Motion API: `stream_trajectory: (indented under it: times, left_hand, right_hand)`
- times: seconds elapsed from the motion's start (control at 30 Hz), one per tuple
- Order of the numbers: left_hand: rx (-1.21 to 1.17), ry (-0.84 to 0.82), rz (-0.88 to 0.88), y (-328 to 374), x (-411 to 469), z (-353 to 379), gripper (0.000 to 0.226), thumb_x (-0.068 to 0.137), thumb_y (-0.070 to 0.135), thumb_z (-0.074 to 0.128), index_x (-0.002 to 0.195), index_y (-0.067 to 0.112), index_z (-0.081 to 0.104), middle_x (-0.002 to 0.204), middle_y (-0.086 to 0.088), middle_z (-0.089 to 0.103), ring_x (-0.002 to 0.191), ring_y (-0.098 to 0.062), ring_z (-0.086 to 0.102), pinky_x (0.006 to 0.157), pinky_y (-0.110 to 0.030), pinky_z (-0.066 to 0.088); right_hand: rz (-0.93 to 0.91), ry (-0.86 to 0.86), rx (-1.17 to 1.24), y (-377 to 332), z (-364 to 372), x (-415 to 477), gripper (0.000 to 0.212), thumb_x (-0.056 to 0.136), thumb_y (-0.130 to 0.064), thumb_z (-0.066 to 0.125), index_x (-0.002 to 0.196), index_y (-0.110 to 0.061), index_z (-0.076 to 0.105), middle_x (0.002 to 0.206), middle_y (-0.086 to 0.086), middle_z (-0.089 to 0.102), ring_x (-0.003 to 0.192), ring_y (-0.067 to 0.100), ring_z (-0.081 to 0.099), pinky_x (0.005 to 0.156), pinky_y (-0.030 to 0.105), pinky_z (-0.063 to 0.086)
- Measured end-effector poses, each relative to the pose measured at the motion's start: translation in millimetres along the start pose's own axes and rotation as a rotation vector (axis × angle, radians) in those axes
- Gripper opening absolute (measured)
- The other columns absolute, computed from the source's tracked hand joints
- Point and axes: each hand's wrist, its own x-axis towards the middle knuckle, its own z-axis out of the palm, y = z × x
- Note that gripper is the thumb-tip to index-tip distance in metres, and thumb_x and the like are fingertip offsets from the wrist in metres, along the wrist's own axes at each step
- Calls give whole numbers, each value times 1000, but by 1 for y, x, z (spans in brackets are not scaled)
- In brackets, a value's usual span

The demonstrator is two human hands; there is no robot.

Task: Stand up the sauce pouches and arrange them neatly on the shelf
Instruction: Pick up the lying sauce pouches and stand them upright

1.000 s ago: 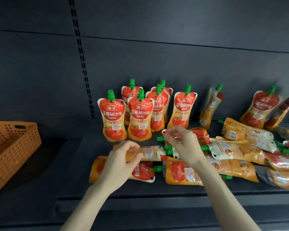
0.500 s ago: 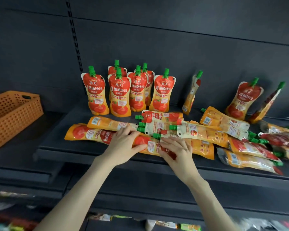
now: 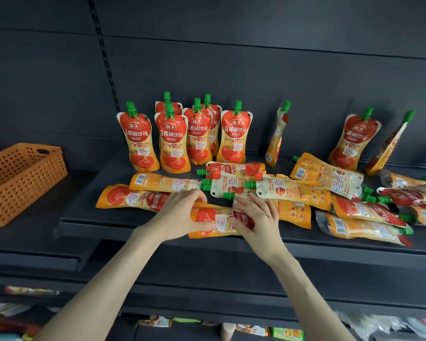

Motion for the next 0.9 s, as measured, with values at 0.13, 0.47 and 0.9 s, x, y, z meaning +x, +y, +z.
stream_trajectory:
  times: [0.13,0.47,0.9]
  left_hand:
    - [-185,-8,-50,5,3,-4,64,62,42,83,113,30,47,111,15,50,108,-6,47,89,-28,44]
    - [-571,324,-87,-26,-41,-20,42,62,16,85,95,31,64,106,15,63,103,5,54,80,-10,46]
    - [-576,553,-94,-53,-40,-8,42,68,50,75,100,27,60,102,12,62,97,-2,57,83,-27,47]
  right_hand:
    - [27,36,53,-2,-2,-1,54,76,-60,55,117,-26,63,135,-17,51,137,4,27,113,27,0]
    - [163,42,184,-24,-2,4,82,61,-72,67,128,-29,50,136,-15,46,133,7,31,115,35,12]
    - [512,150,1084,-74,13,43,28,75,-11,76,100,-14,63,95,2,74,93,21,70,81,38,56]
